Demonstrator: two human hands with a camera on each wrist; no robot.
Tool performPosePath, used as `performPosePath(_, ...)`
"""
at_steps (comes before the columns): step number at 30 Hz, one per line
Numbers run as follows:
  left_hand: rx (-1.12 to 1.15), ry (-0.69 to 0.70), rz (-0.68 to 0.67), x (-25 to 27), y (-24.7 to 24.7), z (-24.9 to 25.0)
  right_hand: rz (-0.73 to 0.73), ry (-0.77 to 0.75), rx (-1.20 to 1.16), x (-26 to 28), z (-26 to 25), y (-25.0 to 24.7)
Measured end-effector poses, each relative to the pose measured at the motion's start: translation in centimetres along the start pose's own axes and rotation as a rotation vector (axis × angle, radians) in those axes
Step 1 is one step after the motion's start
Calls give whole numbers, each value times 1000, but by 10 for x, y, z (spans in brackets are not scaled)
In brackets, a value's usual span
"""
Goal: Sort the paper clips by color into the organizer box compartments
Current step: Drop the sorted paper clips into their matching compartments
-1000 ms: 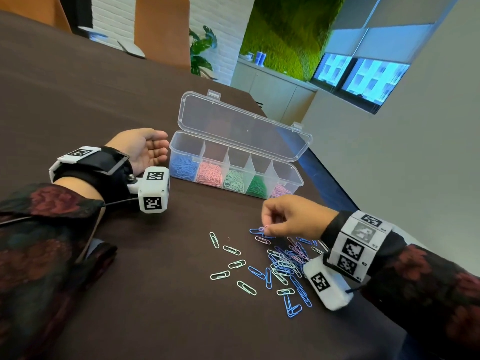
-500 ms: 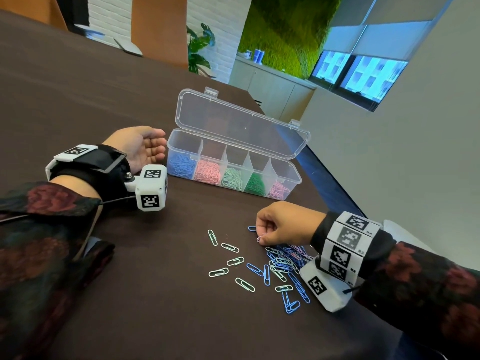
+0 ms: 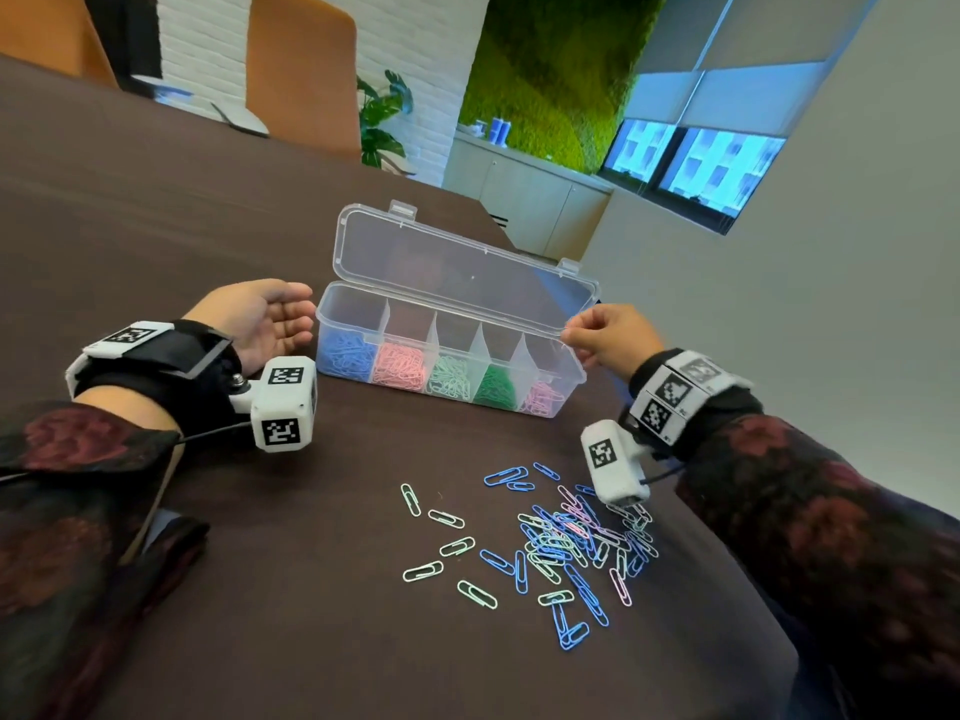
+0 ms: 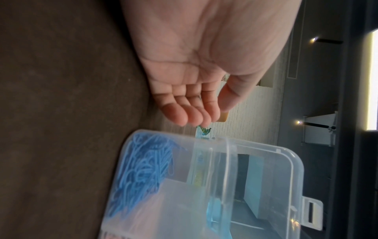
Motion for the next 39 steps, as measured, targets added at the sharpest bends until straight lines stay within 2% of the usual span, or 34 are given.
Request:
performPosePath(5,-2,7,-6,-1,1,2,112,-41,-52,-5,8,-11)
performPosePath(11,-9,7,6,-2,1,3,-45,-79,-267,23,13,-4)
performPosePath(15,-7,6,5,0,2,2,-42,-24,-333,23,16,-2)
performPosePath(17,-10,8,5,0,2,1,-21,-31,-274,21,17,-1)
performPosePath(20,-12,10,6,0,2,2,-44,-48,-7,24,14,3)
performPosePath(24,-22,1,-5,-1,1,2,-433,52,457,41,13,19)
performPosePath(27,-24,1,-3,-2,0,2,-560,113,661,56,22,21)
performPosePath(33,-28,5,-2,-2,1,2,-592,85,596,80,27,35)
performPosePath(39,-16,-3,4,1,0,1,-661,66,713,84,17,55)
Point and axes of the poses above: each hand's wrist, its own x-axis away from the middle knuckle, its own y-axis out of the palm, z = x × y, the point moved 4 cm from there along -x, towards the middle knuckle, and after that the axes turned 11 degrees about -z, right-handed, at the moved point
